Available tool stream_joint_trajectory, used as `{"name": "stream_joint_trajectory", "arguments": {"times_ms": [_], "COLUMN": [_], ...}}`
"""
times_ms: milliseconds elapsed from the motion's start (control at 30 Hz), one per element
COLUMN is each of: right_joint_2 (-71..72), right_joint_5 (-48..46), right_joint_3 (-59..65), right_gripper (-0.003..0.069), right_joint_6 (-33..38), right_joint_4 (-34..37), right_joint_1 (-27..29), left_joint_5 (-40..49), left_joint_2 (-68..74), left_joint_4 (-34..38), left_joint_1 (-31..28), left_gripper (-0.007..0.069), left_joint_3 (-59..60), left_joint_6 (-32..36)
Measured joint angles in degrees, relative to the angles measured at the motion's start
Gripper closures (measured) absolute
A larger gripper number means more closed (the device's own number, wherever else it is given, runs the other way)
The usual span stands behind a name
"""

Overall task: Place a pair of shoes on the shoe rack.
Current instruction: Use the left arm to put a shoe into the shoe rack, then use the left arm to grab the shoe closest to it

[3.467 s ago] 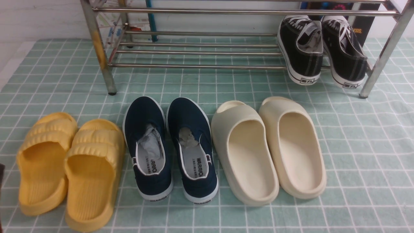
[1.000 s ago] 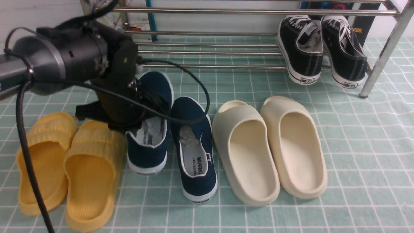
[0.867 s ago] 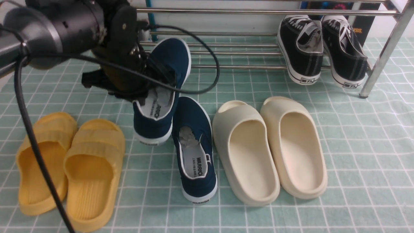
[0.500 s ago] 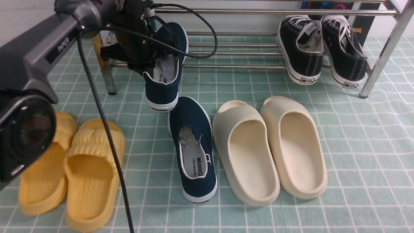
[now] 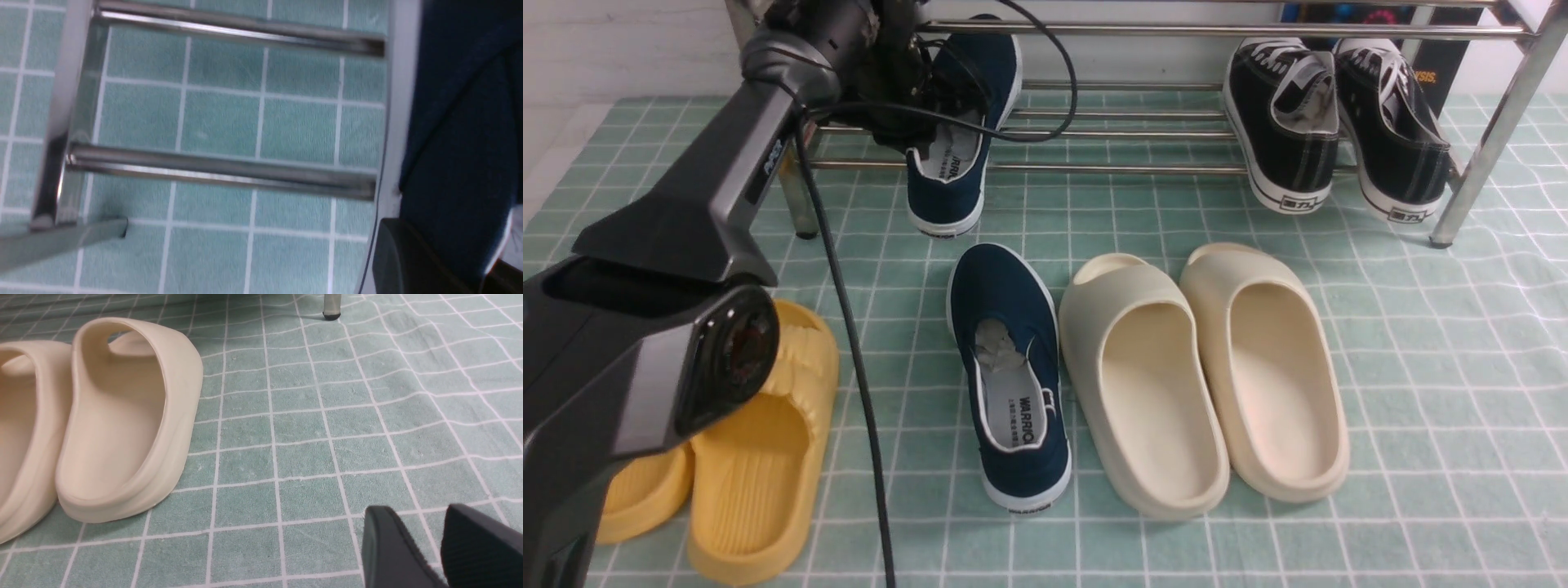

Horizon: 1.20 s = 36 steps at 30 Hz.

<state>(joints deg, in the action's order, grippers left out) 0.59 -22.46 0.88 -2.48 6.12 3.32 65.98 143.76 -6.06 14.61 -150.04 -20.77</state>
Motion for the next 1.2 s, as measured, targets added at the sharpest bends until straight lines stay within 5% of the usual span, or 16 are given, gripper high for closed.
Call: {"name": "stream_joint_trajectory", "arguments": {"times_ms": [133, 300, 467, 867, 1200], "right_joint_2": [0.0, 0.0, 0.0, 0.0, 0.0], "right_joint_5": [0.0, 0.0, 0.0, 0.0, 0.0], "right_joint_3": [0.0, 0.0, 0.0, 0.0, 0.0], "right_gripper": [0.0424, 0.0424, 0.0424, 0.0423, 0.0422], "right_joint_6": [0.0, 0.0, 0.0, 0.0, 0.0], "right_joint_4": [0.0, 0.0, 0.0, 0.0, 0.0], "right_joint_1": [0.0, 0.0, 0.0, 0.0, 0.0], "left_joint_5": [-2.5, -3.4, 0.9, 5.6, 4.6], "left_joint_2": [0.3, 0.3, -0.4, -15.7, -39.0], "left_joint_4": [-0.5, -0.2, 0.1, 4.1, 21.5], "left_joint_1": [0.0, 0.0, 0.0, 0.0, 2.4], "left_gripper": [0.0551, 0.0295, 0.0183, 0.0172, 0.0172], "left_joint_3": [-0.1, -1.1, -1.2, 6.1, 50.6], "left_joint_6": [-0.8, -4.9, -5.0, 4.8, 10.4]}}
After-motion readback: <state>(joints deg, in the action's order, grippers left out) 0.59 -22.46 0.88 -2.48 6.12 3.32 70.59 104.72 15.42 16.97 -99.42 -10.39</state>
